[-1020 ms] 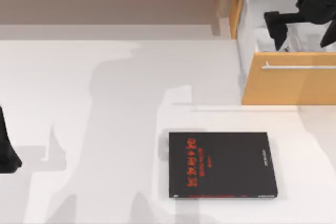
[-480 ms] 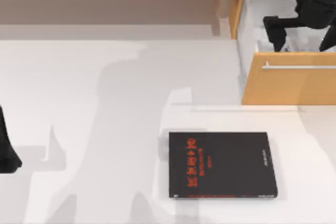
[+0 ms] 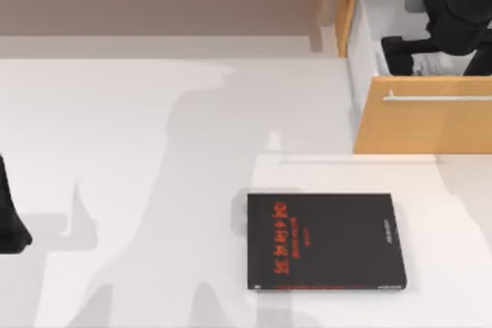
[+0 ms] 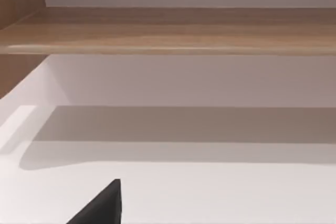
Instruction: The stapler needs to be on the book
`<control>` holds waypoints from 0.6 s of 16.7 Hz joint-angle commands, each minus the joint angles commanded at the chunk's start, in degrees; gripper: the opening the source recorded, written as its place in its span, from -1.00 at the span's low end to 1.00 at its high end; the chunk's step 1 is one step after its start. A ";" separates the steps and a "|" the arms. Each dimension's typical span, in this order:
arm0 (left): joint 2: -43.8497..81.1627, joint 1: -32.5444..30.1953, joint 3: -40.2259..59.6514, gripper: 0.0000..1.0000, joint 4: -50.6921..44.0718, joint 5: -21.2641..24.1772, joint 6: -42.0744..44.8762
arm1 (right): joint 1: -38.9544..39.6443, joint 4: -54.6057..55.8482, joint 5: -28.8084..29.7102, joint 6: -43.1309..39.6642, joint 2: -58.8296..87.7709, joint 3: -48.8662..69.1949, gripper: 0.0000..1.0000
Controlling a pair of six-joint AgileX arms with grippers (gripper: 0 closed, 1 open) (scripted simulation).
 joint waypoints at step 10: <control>0.00 0.00 0.00 1.00 0.00 0.00 0.00 | -0.15 1.57 0.00 -0.12 1.47 -0.13 0.40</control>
